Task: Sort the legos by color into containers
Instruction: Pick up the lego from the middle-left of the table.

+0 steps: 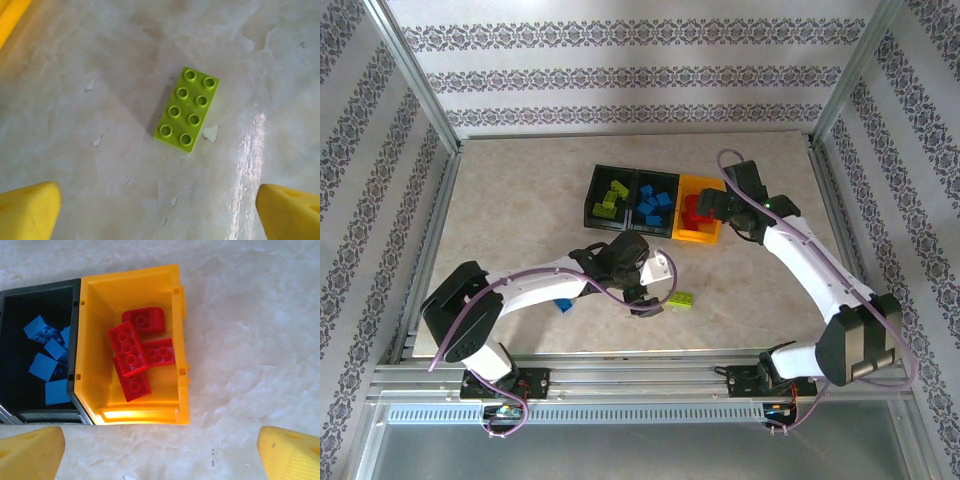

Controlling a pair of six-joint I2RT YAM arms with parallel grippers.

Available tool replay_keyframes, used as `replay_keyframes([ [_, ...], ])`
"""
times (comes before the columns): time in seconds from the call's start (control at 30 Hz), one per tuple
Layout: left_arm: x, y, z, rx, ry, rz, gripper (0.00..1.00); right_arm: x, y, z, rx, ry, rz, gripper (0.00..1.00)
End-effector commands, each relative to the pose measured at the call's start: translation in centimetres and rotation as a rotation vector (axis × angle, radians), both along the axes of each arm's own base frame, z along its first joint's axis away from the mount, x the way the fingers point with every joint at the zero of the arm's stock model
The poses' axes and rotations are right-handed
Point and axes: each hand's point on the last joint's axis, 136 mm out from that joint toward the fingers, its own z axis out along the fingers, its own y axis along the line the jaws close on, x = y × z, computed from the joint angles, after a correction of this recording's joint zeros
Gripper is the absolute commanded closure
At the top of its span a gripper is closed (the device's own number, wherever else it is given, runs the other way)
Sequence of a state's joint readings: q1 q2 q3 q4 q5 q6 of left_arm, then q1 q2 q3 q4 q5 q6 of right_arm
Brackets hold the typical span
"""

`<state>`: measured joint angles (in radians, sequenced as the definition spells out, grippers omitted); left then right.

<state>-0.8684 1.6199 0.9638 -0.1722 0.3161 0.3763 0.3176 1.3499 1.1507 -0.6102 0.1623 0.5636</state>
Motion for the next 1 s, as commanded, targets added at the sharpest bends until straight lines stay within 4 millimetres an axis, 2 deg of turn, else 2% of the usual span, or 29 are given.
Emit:
replay_keyframes([
  [0.0, -0.1, -2.5, 1.0, -0.053, -0.066, -0.117, 0.00, -0.7, -1.2, 0.2, -0.001, -0.011, -0.059, 0.02],
  [0.23, -0.3, -4.1, -1.2, 0.008, -0.077, -0.188, 0.05, -1.4, -1.7, 0.5, 0.010, -0.025, -0.081, 0.02],
  [0.57, 0.6, -6.7, -3.4, 0.036, -0.104, -0.219, 0.14, -2.0, -2.8, 0.4, 0.011, -0.030, -0.120, 0.02],
  [0.87, 0.4, -6.9, -5.5, 0.085, -0.061, -0.229, 0.15, -2.5, -3.5, -0.2, 0.019, -0.019, -0.137, 0.02],
  [0.97, 0.4, -6.7, -6.1, 0.100, -0.048, -0.222, 0.21, -2.5, -3.6, -0.2, 0.023, -0.021, -0.141, 0.02],
])
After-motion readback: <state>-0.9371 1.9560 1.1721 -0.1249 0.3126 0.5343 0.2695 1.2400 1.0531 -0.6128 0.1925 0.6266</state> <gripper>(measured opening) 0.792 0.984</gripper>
